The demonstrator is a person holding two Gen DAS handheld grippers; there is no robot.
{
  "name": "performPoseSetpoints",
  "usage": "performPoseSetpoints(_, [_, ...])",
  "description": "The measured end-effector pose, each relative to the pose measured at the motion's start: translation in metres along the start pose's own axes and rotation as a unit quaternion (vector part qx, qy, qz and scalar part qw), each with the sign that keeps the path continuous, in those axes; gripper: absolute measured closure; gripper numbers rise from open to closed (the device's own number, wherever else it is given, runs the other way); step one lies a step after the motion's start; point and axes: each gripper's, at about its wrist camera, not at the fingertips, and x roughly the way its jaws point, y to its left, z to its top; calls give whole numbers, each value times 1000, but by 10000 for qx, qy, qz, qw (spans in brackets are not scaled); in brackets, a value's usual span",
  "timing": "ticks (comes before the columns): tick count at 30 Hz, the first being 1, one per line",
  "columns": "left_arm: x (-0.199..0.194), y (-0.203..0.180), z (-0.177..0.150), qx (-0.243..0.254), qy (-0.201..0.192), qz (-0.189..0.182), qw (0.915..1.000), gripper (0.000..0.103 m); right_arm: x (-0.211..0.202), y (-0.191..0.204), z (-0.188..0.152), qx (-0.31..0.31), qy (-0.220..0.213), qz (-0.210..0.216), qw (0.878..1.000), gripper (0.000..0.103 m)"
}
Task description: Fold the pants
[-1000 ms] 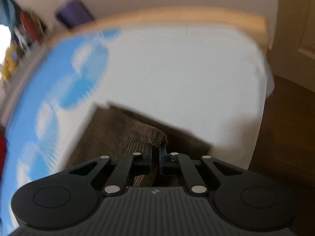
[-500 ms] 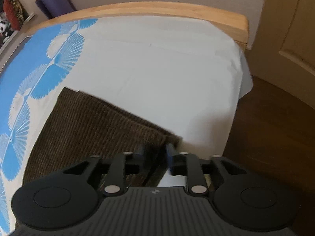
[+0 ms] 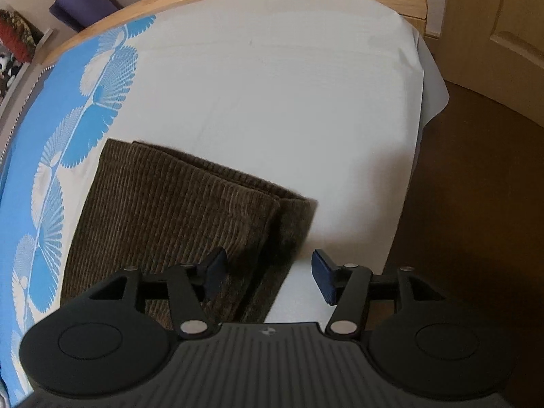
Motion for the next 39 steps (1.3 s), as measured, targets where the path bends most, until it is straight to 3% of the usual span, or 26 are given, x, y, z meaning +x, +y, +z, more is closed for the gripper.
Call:
performPoseSetpoints(5, [-22, 5, 16, -198, -508, 12, 9985, 52, 8, -4, 3, 264, 16, 222, 9994, 45])
performPoseSetpoints(17, [-34, -37, 28, 18, -891, 103, 9960, 52, 16, 16, -3, -239, -152, -277, 9992, 48])
performPoseSetpoints(20, [-37, -41, 31, 1, -978, 52, 9952, 52, 18, 20, -4, -374, -186, -351, 9985, 57])
performPoseSetpoints(22, [-42, -42, 30, 64, -1017, 67, 9948, 52, 19, 23, -6, -501, -208, -390, 9978, 74])
performPoseSetpoints(24, [-44, -42, 31, 103, -1030, 66, 9946, 52, 18, 28, -6, -684, -256, -426, 9964, 82])
performPoseSetpoints(28, [-43, -43, 34, 52, -1078, 64, 9941, 52, 5, 29, -6, -557, -400, -258, 9973, 88])
performPoseSetpoints(32, [-46, -41, 36, -26, -1171, 51, 9931, 52, -25, 34, -8, -429, -720, 215, 9962, 89])
performPoseSetpoints(37, [-54, -36, 34, -153, -1275, 28, 9917, 52, -75, 71, -33, -1281, -1449, 470, 9800, 90])
performPoseSetpoints(38, [-57, -35, 33, -185, -1309, 20, 9912, 52, -88, 84, -44, -1605, -1671, 524, 9714, 90])
performPoseSetpoints(39, [-59, -33, 32, -229, -1333, 15, 9908, 52, -104, 103, -62, -2115, -1993, 572, 9551, 90])
